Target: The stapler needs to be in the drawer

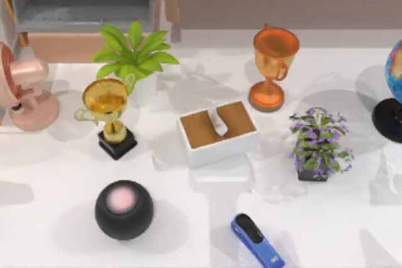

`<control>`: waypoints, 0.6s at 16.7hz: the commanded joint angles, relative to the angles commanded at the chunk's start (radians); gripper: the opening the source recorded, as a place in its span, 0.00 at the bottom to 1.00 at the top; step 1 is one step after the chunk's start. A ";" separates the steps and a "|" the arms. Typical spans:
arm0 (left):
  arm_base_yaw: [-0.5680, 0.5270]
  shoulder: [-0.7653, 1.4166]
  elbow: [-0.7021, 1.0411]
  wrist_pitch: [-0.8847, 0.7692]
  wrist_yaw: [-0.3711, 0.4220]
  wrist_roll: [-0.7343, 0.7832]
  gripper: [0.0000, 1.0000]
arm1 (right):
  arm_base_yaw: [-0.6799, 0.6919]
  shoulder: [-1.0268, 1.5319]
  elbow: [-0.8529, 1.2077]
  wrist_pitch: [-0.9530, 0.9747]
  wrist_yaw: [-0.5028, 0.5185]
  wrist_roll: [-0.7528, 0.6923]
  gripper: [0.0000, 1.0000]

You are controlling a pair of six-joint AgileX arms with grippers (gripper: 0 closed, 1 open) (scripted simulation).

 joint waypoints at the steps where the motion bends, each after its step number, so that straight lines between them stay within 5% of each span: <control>1: 0.002 -0.002 -0.003 0.002 0.002 0.000 0.00 | 0.000 0.000 0.000 0.000 0.000 0.000 1.00; 4: 0.002 -0.002 -0.003 0.002 0.002 0.000 0.00 | 0.000 0.000 0.000 0.000 0.000 0.000 1.00; 10: 0.002 -0.002 -0.003 0.002 0.002 0.000 0.45 | 0.000 0.000 0.000 0.000 0.000 0.000 1.00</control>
